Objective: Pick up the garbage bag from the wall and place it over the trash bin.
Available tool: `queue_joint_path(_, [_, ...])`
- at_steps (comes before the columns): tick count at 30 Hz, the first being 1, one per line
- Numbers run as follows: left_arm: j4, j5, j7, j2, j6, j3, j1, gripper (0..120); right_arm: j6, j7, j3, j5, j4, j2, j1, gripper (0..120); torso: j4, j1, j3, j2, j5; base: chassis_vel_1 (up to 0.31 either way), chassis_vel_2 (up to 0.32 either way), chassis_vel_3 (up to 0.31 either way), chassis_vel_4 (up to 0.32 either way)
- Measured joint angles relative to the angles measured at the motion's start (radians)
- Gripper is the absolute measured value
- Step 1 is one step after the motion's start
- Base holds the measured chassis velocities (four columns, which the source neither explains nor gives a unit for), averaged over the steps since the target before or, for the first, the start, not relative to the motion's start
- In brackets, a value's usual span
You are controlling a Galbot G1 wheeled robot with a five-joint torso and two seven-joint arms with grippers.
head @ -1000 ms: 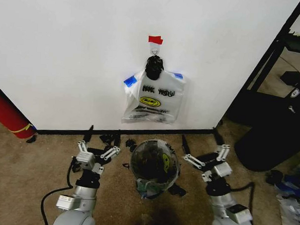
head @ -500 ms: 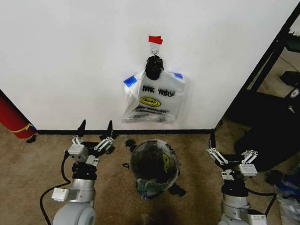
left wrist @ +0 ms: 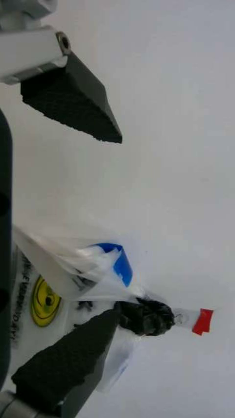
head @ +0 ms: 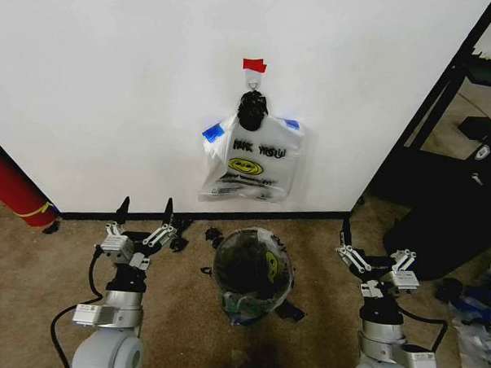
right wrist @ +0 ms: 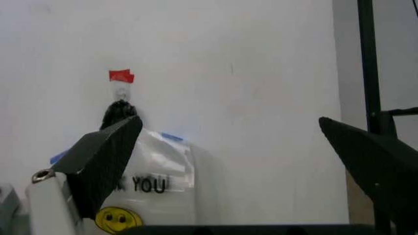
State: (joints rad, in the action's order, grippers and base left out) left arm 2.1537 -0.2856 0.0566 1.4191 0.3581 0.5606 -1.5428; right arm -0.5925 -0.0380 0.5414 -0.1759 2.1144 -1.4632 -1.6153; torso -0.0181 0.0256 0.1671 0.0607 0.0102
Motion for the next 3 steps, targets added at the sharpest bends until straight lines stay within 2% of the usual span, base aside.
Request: queue_joint_path(3, [0.003,0.0,0.0,-0.002,0.001,0.006,-0.004,100,0.0,-0.009,-0.002,0.0,0.001,-0.005,0.003,100,0.0,0.0,0.0,0.0,0.0,0.0,0.0,0.0,0.0])
